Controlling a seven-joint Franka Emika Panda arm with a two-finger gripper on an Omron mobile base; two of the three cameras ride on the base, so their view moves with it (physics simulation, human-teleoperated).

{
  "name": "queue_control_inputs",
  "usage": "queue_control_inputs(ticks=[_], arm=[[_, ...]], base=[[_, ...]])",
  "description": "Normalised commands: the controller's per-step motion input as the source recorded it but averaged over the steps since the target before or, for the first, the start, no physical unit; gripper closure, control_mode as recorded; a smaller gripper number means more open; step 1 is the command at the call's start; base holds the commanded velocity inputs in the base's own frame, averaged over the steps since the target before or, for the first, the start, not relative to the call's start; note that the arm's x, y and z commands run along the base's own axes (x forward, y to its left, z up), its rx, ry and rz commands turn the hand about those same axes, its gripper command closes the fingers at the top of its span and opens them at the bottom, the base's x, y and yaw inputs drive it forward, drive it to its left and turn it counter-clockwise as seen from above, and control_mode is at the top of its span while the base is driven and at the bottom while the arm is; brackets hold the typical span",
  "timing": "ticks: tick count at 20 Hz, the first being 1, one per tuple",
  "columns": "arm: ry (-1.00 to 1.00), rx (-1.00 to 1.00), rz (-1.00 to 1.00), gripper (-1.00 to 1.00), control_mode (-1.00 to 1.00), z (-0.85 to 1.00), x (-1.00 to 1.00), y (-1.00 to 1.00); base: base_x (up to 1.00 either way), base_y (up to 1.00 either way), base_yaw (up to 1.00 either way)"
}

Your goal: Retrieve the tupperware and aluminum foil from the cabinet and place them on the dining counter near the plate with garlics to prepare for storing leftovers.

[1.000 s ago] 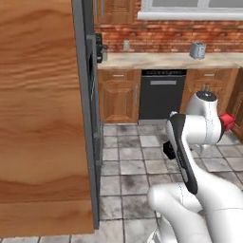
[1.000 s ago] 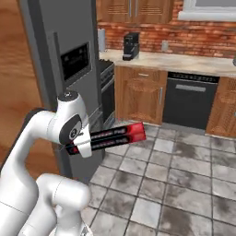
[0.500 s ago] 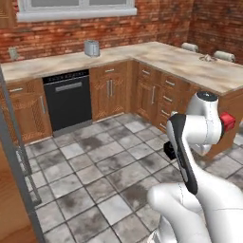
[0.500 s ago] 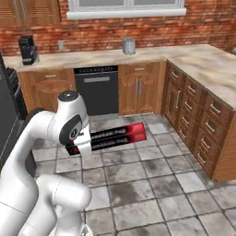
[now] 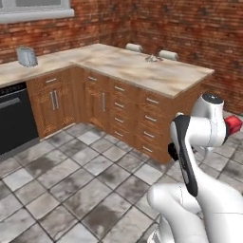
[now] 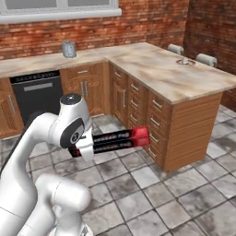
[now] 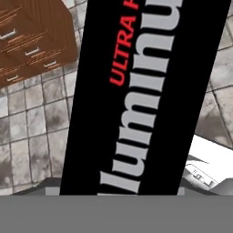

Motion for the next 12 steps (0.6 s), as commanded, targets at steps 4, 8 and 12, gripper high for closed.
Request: queue_control_inputs(ticks=[4, 8, 12], arm=[[0.0, 0.0, 0.0, 1.0, 1.0, 0.0, 0.0, 0.0], [0.0, 0.0, 0.0, 1.0, 1.0, 0.0, 0.0, 0.0], [0.0, 0.0, 0.0, 1.0, 1.0, 0.0, 0.0, 0.0]], base=[[1.0, -0.99, -0.11], [1.0, -1.0, -0.17], [1.0, -1.0, -0.27]])
